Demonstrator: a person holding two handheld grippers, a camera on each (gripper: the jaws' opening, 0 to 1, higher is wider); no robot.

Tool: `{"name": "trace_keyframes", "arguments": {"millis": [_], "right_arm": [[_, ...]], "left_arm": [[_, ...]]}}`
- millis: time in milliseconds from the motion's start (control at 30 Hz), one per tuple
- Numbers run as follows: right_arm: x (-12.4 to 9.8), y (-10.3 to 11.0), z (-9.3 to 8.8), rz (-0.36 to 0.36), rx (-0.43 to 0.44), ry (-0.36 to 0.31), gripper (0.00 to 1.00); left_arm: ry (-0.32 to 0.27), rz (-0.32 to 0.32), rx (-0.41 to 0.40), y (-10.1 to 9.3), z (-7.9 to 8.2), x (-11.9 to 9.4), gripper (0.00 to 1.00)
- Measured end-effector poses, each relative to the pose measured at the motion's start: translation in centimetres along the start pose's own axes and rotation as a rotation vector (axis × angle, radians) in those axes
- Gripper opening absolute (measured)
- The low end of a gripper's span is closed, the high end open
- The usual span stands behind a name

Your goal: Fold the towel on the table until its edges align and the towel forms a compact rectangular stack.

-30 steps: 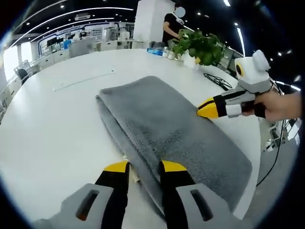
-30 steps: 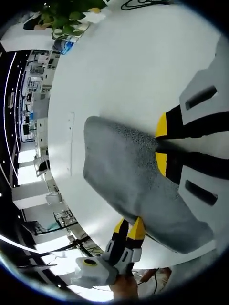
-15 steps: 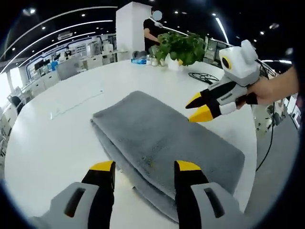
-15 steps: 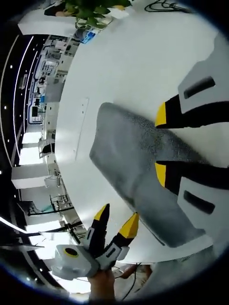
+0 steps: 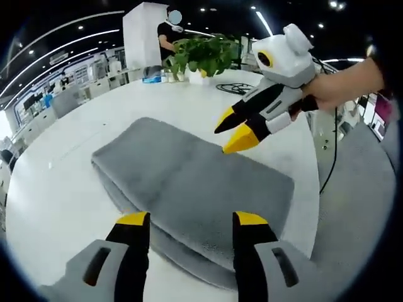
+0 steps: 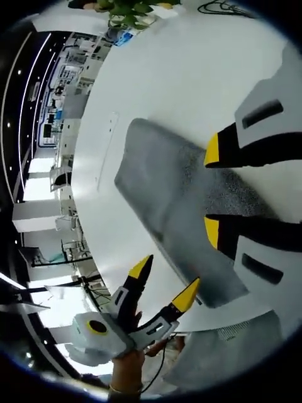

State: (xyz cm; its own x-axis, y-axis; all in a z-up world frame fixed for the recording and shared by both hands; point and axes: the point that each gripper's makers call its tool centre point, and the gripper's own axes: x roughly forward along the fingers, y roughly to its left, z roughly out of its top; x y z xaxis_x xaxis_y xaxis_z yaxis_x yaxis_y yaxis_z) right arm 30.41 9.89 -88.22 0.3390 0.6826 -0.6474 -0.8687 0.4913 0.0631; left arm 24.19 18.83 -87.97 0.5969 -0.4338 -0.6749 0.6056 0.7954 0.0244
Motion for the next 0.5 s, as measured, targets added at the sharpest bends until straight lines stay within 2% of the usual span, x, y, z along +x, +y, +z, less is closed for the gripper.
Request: {"name": "trace_keyframes", "arguments": {"millis": [167, 267, 500], "right_arm": [[-0.3, 1.6, -0.9, 0.031, -0.007, 0.016, 0.29], [-0.5, 2.7, -1.5, 0.052, -0.013, 0.022, 0.29], [-1.1, 3.9, -2.3, 0.065, -0.019, 0.026, 0.29]], "left_arm": [[-0.032, -0.066, -0.015, -2.3, 0.3, -0.6, 0.55], [-0.015, -0.077, 0.030, -3.5, -0.1, -0.8, 0.54], [0.010, -0.103, 0.079, -5.7, -1.0, -0.8, 0.54]]}}
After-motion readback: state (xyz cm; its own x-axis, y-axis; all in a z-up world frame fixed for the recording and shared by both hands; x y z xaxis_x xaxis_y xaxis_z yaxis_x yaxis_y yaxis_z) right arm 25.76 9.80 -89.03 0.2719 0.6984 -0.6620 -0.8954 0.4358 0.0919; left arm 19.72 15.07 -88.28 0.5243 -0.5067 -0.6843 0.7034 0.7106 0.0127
